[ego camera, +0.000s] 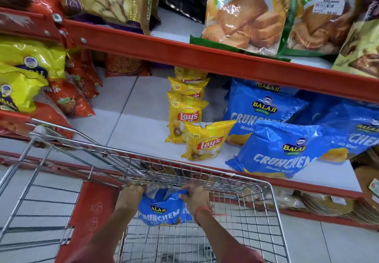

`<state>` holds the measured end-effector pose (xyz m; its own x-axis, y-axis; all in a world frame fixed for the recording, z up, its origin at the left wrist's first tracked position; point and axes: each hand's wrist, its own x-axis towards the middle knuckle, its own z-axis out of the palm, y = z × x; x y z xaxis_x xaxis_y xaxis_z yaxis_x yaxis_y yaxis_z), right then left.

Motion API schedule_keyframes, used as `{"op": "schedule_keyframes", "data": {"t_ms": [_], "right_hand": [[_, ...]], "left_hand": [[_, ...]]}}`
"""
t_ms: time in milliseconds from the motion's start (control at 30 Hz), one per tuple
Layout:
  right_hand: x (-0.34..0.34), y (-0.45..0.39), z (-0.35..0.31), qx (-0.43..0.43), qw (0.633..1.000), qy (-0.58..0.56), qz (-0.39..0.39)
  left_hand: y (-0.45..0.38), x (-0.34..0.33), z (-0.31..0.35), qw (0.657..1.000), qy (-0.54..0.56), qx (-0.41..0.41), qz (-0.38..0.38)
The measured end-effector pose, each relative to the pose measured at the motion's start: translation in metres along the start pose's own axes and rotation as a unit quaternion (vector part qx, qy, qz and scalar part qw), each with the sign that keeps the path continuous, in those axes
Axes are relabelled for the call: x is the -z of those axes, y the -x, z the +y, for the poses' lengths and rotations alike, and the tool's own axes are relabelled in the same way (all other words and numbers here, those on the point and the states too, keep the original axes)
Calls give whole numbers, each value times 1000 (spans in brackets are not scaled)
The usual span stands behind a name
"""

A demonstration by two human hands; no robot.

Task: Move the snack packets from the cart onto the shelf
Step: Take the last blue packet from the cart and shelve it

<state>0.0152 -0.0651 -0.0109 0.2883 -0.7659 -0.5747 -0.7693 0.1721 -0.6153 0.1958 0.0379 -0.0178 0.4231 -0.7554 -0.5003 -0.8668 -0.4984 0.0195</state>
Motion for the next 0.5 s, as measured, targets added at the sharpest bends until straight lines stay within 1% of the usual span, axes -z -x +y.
{"op": "schedule_keyframes", "data": {"t_ms": [133,200,233,300,367,500], "right_hand": [[10,9,8,48,997,56,-15],[24,20,12,80,995,65,-14],[33,27,14,95,994,61,-8],[53,43,16,132,990,53,10],[77,60,18,169,985,32,33],[133,95,22,256,963,-8,86]], "left_hand": [[24,0,1,1000,23,-11,13],[41,5,4,997,70,-16,40],[48,8,4,992,105,-25,66],[62,17,5,974,177,-51,128],[75,28,9,956,223,-85,168],[99,60,33,925,255,-168,228]]}}
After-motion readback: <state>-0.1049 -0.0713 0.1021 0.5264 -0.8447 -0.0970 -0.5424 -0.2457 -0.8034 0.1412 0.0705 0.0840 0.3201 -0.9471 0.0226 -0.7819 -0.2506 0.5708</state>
